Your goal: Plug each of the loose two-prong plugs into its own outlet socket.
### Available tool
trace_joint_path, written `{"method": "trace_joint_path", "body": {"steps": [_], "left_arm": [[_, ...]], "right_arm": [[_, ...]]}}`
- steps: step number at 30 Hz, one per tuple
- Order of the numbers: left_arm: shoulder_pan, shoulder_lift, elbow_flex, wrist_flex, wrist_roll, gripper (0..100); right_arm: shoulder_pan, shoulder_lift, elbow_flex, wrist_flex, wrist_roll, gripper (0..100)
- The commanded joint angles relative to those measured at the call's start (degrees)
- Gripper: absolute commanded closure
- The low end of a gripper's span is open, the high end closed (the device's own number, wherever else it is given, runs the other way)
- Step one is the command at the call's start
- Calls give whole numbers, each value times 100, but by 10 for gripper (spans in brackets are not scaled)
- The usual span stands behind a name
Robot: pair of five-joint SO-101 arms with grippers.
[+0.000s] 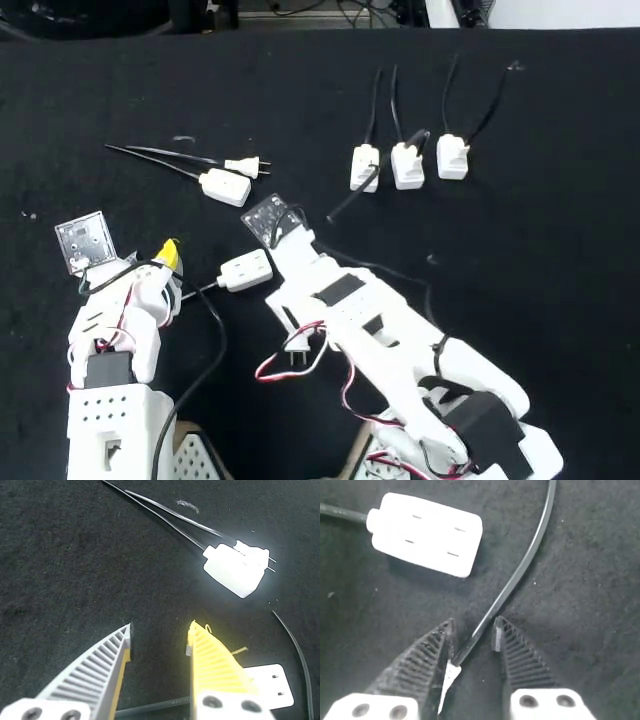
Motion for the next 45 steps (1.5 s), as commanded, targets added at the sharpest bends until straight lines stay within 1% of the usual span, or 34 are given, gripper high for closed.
{"method": "trace_joint_path", "body": {"steps": [1,3,4,8,14,18,22,23,27,28,30,32,34,36,39,41,43,45], "left_arm": [[-57,-70,-136,-62,18,812],[-57,-70,-136,-62,18,812],[-57,-70,-136,-62,18,812],[-57,-70,-136,-62,18,812],[-57,-70,-136,-62,18,812],[-57,-70,-136,-62,18,812],[-57,-70,-136,-62,18,812],[-57,-70,-136,-62,18,812],[-57,-70,-136,-62,18,812],[-57,-70,-136,-62,18,812],[-57,-70,-136,-62,18,812],[-57,-70,-136,-62,18,812],[-57,-70,-136,-62,-26,812],[-57,-70,-136,-62,-176,812],[-48,-70,-145,-62,-202,812],[-48,-70,-145,-62,-211,812],[-48,-70,-145,-62,-211,812],[-48,-70,-145,-62,-211,812]], "right_arm": [[167,13,-295,132,325,995],[396,13,-277,149,431,972],[510,13,-277,149,431,988],[1073,-22,-268,193,448,988],[2031,-31,-637,1081,448,988],[2312,-31,-857,1644,475,987],[2330,-40,-848,1679,905,982],[2330,-40,-848,1679,958,965],[2365,-40,-892,1697,1064,817],[2391,-57,-892,1697,1204,797],[2558,-242,-901,1758,1398,800],[2927,-629,-971,1987,1538,813],[3385,-1103,-1007,2268,1899,825],[3719,-1481,-910,2470,2593,845],[3956,-1859,-462,2620,3947,890],[3956,-2000,-75,2585,4545,907],[3868,-2053,251,2576,4826,907],[3648,-2070,541,2382,4844,907]]}}
